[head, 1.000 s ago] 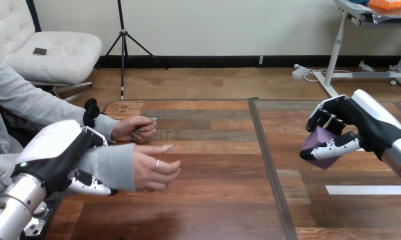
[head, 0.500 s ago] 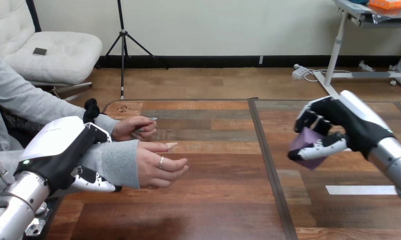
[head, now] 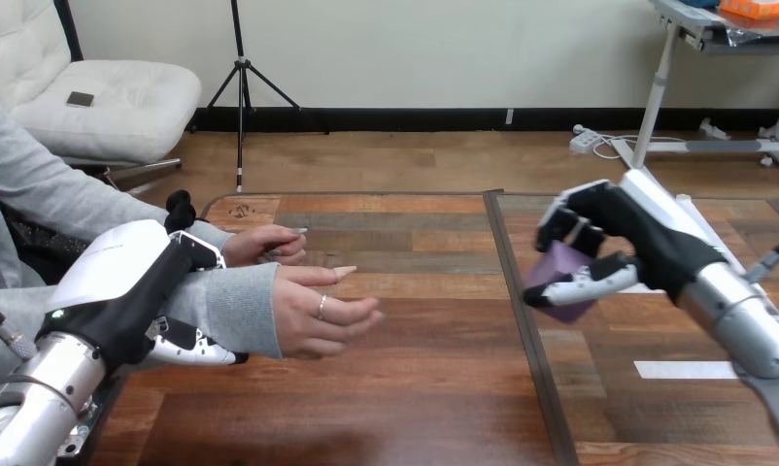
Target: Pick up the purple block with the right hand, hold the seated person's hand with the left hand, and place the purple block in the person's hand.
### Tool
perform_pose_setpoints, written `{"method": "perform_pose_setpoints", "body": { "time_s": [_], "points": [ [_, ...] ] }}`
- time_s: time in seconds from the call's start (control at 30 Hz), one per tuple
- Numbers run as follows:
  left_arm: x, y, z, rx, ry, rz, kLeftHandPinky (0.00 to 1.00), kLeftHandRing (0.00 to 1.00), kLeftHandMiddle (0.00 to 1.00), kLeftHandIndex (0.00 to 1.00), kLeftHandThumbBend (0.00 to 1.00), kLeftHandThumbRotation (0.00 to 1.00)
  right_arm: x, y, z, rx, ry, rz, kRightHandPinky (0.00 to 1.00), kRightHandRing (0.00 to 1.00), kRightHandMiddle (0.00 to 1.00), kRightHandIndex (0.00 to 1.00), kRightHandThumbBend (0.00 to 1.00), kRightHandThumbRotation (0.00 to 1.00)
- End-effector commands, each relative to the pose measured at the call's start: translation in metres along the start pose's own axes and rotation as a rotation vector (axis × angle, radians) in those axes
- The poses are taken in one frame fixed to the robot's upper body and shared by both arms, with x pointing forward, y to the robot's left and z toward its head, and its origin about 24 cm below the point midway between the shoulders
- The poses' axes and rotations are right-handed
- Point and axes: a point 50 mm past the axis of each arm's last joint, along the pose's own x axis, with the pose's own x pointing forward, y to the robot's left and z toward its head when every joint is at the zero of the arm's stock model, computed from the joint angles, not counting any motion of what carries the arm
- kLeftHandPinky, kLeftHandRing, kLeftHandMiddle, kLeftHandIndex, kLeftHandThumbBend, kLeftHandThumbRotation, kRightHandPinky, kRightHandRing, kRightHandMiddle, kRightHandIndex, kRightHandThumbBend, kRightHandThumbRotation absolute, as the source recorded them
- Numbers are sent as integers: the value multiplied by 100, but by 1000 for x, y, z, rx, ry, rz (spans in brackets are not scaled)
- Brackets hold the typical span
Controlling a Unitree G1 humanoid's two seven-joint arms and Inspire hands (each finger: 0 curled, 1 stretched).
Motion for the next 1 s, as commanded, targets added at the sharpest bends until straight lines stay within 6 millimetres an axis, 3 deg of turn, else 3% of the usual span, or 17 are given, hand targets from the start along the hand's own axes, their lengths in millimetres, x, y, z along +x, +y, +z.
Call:
{"method": "perform_pose_setpoints", "body": {
  "time_s": [0.0,0.97],
  "points": [
    [18,30,44,-46,-210,176,14,20,28,34,65,0,26,-20,41,-30,-154,-74,36,38,42,43,79,0],
    [32,5,62,-150,-210,135,16,22,31,36,63,0,41,4,69,12,-243,-37,35,35,40,42,77,0]
  ]
}}
